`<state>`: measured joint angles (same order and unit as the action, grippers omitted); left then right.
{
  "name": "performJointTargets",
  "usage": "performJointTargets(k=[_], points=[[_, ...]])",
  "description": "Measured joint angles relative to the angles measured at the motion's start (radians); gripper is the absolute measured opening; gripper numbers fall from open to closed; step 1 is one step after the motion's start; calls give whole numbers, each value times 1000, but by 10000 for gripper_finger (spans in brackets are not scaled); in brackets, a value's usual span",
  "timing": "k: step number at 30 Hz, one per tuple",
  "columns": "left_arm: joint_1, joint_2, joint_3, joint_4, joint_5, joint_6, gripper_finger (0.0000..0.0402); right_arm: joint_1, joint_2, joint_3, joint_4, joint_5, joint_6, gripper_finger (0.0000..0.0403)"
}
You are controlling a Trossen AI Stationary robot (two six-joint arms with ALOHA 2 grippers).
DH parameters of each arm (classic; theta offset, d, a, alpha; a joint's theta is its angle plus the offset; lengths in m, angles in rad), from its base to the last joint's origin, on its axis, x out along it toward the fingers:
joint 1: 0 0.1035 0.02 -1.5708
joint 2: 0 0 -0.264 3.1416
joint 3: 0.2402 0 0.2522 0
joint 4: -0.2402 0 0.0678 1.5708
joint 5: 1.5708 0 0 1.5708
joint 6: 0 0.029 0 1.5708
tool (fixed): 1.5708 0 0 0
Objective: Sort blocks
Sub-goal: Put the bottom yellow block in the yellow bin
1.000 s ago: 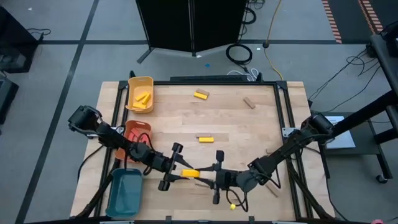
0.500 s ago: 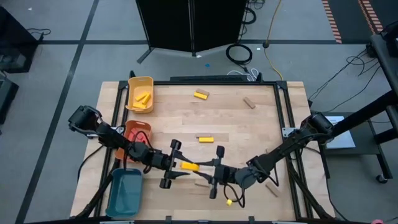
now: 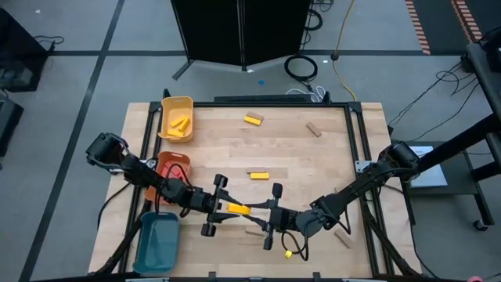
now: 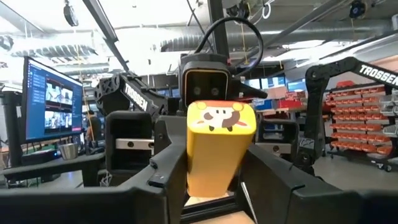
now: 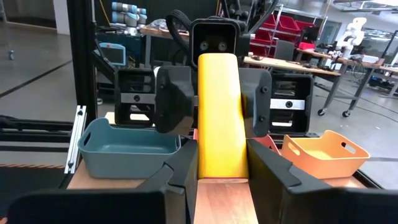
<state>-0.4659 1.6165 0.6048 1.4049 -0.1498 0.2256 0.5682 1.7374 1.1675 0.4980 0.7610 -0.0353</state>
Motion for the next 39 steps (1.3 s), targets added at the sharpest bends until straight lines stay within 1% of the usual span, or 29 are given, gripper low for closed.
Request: performJointTargets(k=[3, 5, 9, 14, 17, 18, 20, 23, 27, 29, 30, 33, 35, 39], points=[[0, 0, 0, 1, 3, 0, 124, 0, 0, 0, -2, -5, -3, 94], [0, 0, 0, 0, 6, 1, 116, 0, 0, 0, -5, -8, -5, 107], [0, 0, -1, 0, 13, 0, 112, 0, 0, 0, -22, -7, -13, 154], [-1, 0, -1, 2, 7, 0, 111, 0, -7, 0, -38, 5, -90, 221], [-2, -4, -2, -13, -49, 2, 110, 3, -33, 0, -125, 7, -96, 251], [-6, -10, -6, -29, -84, 13, 110, 6, -46, 0, -177, 7, -79, 258], [-14, -36, -8, -88, -195, 38, 110, 9, -67, 0, -298, 7, -10, 269], [-22, -94, -10, -254, -411, 61, 110, 10, -89, 0, -517, 0, 161, 273], [3, -199, -10, -579, -672, 39, 110, 9, -90, 0, -821, -3, 401, 269], [42, -261, -10, -744, -777, -6, 109, 9, -77, 0, -941, 0, 498, 266], [67, -299, -10, -822, -804, -30, 109, 8, -68, 0, -989, 4, 529, 266], [176, -423, 7, -1057, -813, -119, 109, -6, -44, -1, -1068, 16, 548, 267], [278, -502, 38, -1241, -803, -183, 109, -21, -33, -1, -1084, 20, 547, 267], [524, -609, 129, -1595, -708, -295, 109, -53, -26, -1, -1085, 19, 509, 267]])
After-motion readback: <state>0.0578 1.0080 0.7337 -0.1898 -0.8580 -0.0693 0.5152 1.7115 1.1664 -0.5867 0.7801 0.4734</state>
